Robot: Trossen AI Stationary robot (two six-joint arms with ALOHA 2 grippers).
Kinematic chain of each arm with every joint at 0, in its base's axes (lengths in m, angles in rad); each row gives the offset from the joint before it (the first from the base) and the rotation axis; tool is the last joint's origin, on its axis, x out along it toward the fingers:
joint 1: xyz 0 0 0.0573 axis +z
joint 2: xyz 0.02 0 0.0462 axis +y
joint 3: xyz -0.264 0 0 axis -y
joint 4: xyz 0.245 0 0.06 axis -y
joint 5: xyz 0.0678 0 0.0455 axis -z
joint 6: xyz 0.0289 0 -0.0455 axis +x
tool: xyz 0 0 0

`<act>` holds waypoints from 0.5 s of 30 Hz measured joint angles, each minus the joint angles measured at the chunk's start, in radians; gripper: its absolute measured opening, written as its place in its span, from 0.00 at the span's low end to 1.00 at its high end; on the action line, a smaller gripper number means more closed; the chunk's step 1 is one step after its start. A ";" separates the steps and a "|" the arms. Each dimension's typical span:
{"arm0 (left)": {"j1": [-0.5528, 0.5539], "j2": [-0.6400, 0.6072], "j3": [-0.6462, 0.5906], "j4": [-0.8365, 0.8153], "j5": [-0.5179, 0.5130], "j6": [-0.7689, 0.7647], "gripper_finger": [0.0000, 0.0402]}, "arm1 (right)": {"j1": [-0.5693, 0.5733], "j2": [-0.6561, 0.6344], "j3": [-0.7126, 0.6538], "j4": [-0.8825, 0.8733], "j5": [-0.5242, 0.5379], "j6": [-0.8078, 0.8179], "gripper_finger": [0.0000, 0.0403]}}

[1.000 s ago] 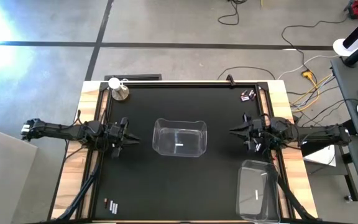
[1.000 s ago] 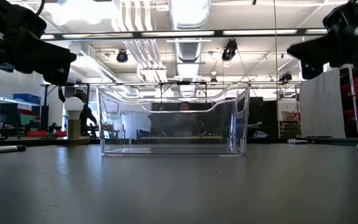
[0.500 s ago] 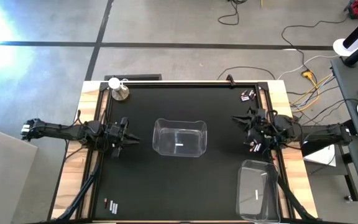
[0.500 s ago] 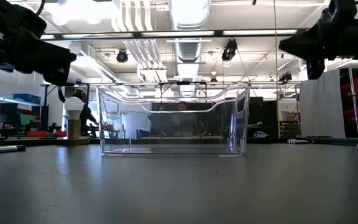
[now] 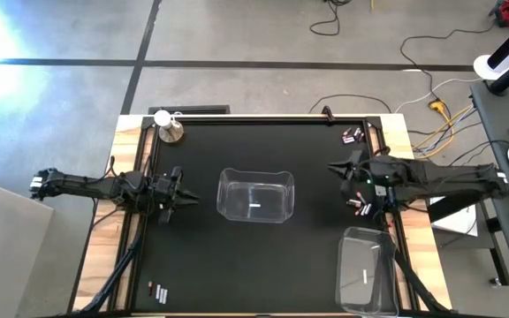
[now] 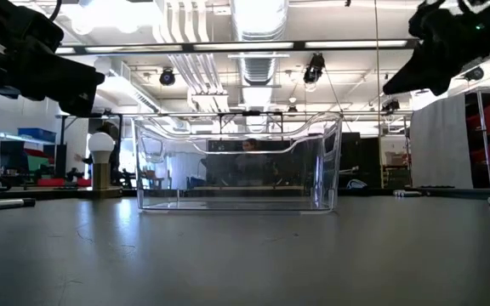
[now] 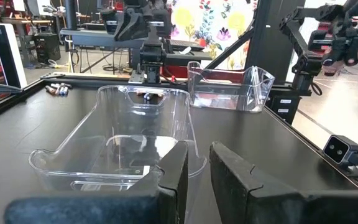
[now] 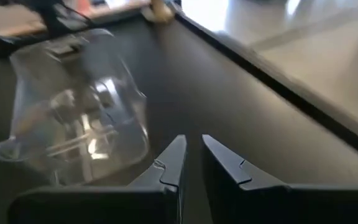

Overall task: Sort batteries
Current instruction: Move the top transparent bin to the top of the table

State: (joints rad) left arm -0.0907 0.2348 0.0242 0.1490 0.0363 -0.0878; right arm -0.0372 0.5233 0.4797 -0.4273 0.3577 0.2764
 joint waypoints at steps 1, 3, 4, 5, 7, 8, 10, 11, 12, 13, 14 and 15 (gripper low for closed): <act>0.000 0.000 0.000 0.000 0.000 0.000 0.12 | 0.000 0.025 0.025 -0.031 0.002 0.034 0.10; 0.000 0.000 0.000 0.000 0.000 0.000 0.12 | 0.000 0.076 0.073 -0.073 -0.001 0.077 0.10; 0.000 0.000 0.000 0.000 0.000 0.000 0.12 | 0.000 0.102 0.100 -0.085 -0.015 0.077 0.10; 0.000 0.000 0.000 0.000 0.000 0.000 0.12 | 0.000 0.132 0.128 -0.096 -0.038 0.076 0.11; 0.000 0.000 0.000 0.000 0.000 0.000 0.12 | 0.000 0.198 0.185 -0.130 -0.068 0.080 0.15; 0.000 0.000 0.000 0.000 0.000 0.000 0.12 | 0.001 0.232 0.216 -0.155 -0.073 0.094 0.18; 0.000 0.000 0.000 0.000 0.000 0.000 0.12 | 0.000 0.303 0.277 -0.198 -0.074 0.120 0.26; 0.000 0.000 0.000 0.000 0.000 0.000 0.12 | 0.000 0.337 0.305 -0.217 -0.074 0.127 0.29; 0.000 0.000 0.000 0.000 0.000 0.000 0.12 | 0.001 0.368 0.331 -0.234 -0.076 0.135 0.33; 0.000 0.000 0.000 0.000 0.000 0.000 0.12 | 0.004 0.400 0.357 -0.249 -0.080 0.150 0.36; 0.000 0.000 0.000 0.000 0.000 0.000 0.12 | 0.008 0.428 0.386 -0.259 -0.084 0.166 0.39; 0.000 0.000 0.000 0.003 0.000 0.000 0.12 | 0.013 0.454 0.416 -0.264 -0.095 0.180 0.42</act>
State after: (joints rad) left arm -0.0906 0.2352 0.0242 0.1519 0.0361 -0.0879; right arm -0.0243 0.9770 0.8957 -0.6918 0.2627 0.4560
